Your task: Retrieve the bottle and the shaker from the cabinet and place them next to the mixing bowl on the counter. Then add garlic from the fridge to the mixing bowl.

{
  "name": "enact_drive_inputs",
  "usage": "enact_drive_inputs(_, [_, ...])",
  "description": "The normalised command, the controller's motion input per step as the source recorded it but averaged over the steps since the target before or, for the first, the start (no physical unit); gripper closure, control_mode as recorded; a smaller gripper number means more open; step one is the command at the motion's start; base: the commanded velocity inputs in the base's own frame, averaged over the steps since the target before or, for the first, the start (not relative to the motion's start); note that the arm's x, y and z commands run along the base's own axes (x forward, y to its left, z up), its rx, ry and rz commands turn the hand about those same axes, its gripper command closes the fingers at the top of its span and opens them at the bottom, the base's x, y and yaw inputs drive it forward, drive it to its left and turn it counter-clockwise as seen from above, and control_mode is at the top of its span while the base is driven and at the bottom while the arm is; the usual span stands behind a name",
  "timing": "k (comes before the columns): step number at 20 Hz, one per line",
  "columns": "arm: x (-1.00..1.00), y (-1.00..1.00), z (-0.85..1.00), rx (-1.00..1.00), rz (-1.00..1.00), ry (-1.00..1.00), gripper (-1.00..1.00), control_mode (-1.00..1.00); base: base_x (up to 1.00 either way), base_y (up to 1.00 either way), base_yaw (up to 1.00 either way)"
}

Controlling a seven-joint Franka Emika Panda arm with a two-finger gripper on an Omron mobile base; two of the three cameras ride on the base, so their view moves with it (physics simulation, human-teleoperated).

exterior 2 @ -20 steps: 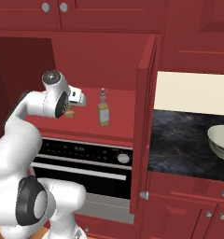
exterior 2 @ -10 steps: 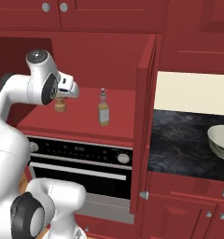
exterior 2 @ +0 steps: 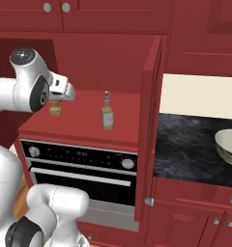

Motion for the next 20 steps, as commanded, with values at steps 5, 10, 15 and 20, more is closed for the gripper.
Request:
enact_drive_inputs(5, [-0.07, 0.0, 0.0, 0.0, 0.0, -0.04, 1.0, -1.0, 0.0, 0.0, 0.0])
enact_drive_inputs(10, [0.0, 0.0, 0.0, 0.0, 0.0, 0.0, 1.0, -1.0, 0.0, 0.0, 0.0])
enact_drive_inputs(15, [-0.01, 0.0, 0.0, 0.0, 0.0, 0.0, 1.0, -1.0, 0.0, 0.0, 0.0])
enact_drive_inputs(20, [0.0, 0.0, 0.0, 0.0, 0.0, 0.0, 1.0, 1.0, -0.82, 0.0, -0.01])
